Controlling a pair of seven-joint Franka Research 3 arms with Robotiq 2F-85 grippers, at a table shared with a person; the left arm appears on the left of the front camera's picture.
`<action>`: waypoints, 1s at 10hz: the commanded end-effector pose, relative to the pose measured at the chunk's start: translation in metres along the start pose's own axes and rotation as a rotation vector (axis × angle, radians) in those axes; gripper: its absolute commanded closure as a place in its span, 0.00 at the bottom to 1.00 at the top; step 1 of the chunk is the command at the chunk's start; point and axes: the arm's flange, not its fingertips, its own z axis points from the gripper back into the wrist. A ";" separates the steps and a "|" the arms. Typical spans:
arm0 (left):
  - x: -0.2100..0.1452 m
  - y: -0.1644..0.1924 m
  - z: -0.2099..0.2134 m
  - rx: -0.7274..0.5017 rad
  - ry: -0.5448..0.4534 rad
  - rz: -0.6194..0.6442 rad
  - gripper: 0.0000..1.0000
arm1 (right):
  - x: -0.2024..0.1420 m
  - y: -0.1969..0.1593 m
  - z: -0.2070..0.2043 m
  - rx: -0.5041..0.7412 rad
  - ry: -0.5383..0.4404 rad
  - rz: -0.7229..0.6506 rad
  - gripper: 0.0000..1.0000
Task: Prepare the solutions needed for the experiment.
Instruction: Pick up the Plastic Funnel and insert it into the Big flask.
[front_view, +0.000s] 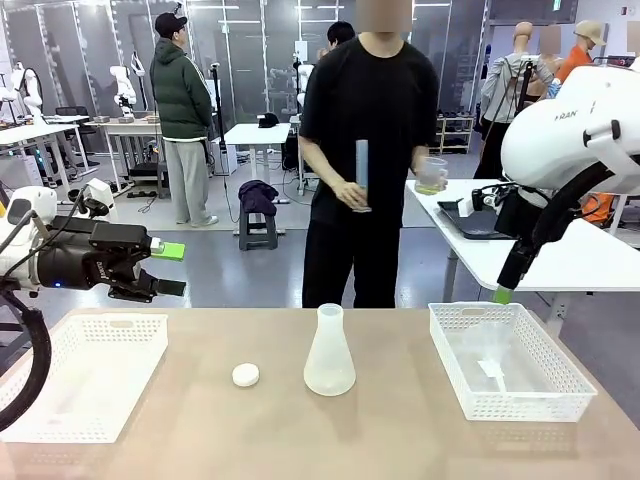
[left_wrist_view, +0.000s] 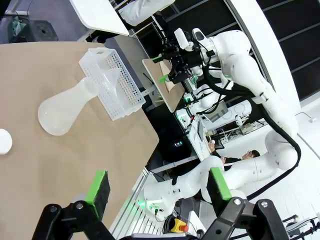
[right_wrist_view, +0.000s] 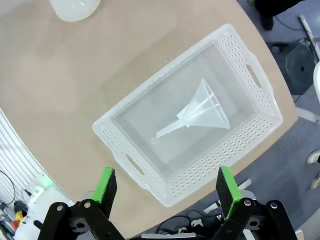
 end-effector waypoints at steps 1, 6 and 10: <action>0.001 -0.001 -0.002 -0.022 -0.013 0.018 0.00 | 0.000 -0.008 0.007 -0.002 0.040 -0.047 0.00; 0.001 -0.001 -0.002 -0.022 -0.013 0.018 0.00 | 0.003 0.000 -0.005 -0.022 0.036 0.036 0.00; 0.001 -0.001 -0.002 -0.022 -0.013 0.018 0.00 | 0.013 -0.053 -0.045 0.031 0.080 0.335 0.00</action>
